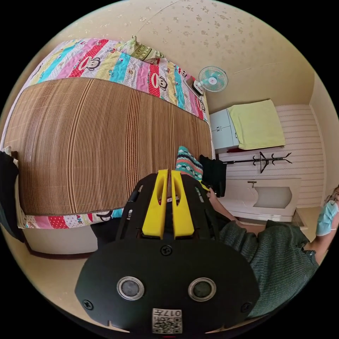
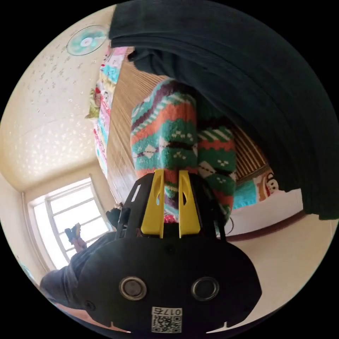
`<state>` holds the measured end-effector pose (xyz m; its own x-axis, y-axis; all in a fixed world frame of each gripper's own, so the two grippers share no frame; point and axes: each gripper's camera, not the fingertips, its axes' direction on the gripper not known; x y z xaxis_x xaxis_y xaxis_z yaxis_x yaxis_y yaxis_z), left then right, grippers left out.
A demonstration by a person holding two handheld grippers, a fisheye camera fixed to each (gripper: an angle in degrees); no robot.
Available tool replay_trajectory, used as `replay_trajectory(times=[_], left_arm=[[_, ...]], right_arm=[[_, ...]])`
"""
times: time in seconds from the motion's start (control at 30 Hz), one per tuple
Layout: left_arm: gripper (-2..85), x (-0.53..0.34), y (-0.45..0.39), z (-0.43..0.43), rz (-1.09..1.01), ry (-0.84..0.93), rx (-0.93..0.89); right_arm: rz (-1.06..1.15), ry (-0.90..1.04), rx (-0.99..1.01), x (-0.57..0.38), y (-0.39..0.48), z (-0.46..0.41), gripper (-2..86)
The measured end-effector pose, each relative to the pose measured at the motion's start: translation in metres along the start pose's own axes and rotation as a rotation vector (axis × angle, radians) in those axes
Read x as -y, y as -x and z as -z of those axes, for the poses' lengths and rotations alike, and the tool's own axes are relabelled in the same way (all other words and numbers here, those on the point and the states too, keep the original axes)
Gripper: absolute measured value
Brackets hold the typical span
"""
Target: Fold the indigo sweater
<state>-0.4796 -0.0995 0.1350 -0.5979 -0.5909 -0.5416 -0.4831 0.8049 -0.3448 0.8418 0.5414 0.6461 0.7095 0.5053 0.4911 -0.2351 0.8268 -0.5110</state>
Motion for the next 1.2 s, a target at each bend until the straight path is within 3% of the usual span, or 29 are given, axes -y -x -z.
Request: replay_trajectory(times=[0.17,0.3,0.4,0.53,0.6,0.67,0.73,0.83,0.93,1.0,1.07,1.1,1.2], left_arm=[[8.5,0.081,0.030,0.009,-0.022,0.067,-0.134],[12.8,0.150,0.041,-0.028,-0.042,0.225,-0.223],[15.0,0.207,0.058,-0.081,-0.025,0.394,-0.278],[19.8,0.265,0.134,-0.154,0.175,0.589,-0.205],[21.7,0.281,0.184,-0.155,0.349,0.547,-0.219],[21.5,0.282,0.251,-0.130,0.635,0.376,-0.309],[18.8,0.283,0.286,-0.107,0.733,0.319,-0.277],[20.0,0.300,0.324,-0.088,0.730,0.393,-0.189],[19.7,0.317,0.351,-0.088,0.728,0.437,-0.324],[15.2,0.330,0.362,-0.097,0.699,0.436,-0.530],[7.1,0.345,0.365,-0.115,0.672,0.442,-0.889],[6.2,0.349,0.363,-0.118,0.663,0.472,-0.929],[5.1,0.383,0.336,-0.109,0.395,0.546,-1.067]], right_arm=[[0.458,0.168,0.317,-0.025,0.096,-0.040,5.2],[0.660,0.452,0.189,-0.047,0.161,-0.131,3.9],[0.690,0.632,0.155,-0.059,0.176,-0.200,3.1],[0.719,0.723,0.173,-0.073,0.189,-0.253,2.6],[0.743,0.741,0.170,-0.074,0.195,-0.265,2.5],[0.761,0.750,0.151,-0.071,0.201,-0.275,2.5],[0.769,0.751,0.144,-0.060,0.206,-0.286,2.6],[0.784,0.736,0.157,-0.045,0.215,-0.299,2.8],[0.831,0.719,0.198,-0.029,0.235,-0.316,3.0],[0.835,0.720,0.211,-0.015,0.250,-0.333,3.0],[0.839,0.748,0.218,0.002,0.268,-0.357,2.9],[0.843,0.759,0.236,0.014,0.281,-0.374,2.8],[0.884,0.788,0.297,0.042,0.331,-0.415,2.4]])
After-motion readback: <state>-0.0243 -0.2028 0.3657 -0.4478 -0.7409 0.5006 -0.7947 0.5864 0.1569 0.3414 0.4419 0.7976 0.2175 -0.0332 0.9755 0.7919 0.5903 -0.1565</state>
